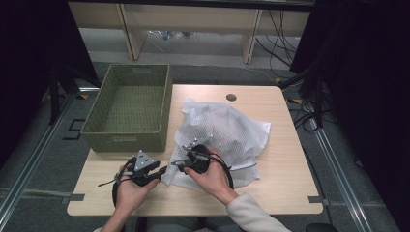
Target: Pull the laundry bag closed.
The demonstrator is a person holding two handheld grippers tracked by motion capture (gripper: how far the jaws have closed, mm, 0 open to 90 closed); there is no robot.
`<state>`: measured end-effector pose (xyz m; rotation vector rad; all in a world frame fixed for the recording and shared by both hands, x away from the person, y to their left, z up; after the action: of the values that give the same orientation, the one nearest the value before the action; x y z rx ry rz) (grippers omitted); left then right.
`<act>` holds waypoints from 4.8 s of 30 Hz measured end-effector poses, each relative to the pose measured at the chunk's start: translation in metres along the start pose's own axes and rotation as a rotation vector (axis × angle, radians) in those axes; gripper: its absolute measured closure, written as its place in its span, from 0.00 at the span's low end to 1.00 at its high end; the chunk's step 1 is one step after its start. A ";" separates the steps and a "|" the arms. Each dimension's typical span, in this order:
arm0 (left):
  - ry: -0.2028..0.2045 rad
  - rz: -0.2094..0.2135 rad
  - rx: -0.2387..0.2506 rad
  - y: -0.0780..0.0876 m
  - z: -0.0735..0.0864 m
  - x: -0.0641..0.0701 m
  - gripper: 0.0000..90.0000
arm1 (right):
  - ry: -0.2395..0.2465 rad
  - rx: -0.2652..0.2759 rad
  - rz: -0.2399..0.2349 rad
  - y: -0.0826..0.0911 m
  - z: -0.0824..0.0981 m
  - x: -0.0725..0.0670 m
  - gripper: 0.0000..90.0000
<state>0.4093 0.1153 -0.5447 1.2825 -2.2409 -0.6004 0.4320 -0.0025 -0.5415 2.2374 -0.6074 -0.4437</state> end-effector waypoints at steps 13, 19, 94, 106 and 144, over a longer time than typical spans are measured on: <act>0.005 0.007 -0.003 -0.001 0.001 0.001 0.72 | -0.003 0.008 -0.002 -0.009 -0.003 0.003 0.68; 0.005 0.006 -0.002 -0.001 0.001 0.001 0.72 | 0.003 0.009 -0.002 -0.013 -0.004 0.004 0.68; 0.006 0.006 -0.010 -0.002 0.003 0.000 0.72 | -0.057 0.079 -0.098 -0.017 -0.006 -0.007 0.95; -0.006 0.016 -0.013 -0.003 0.002 0.002 0.71 | -0.061 0.074 -0.084 -0.013 -0.008 -0.009 0.96; -0.029 0.141 -0.057 -0.009 -0.012 0.033 0.99 | -0.021 -0.027 -0.126 0.031 -0.020 -0.015 0.97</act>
<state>0.4085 0.0809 -0.5342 1.0835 -2.2976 -0.6288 0.4203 -0.0010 -0.5037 2.2559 -0.4701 -0.5357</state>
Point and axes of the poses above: each handheld gripper's, and its own axes: y roughly backward along the jaws, z roughly out of its underside, x roughly to its right, the point moved 9 cm from there along -y, roughly forward along the jaws, and after that the axes turned 11 degrees about y, right-handed, at the moved point
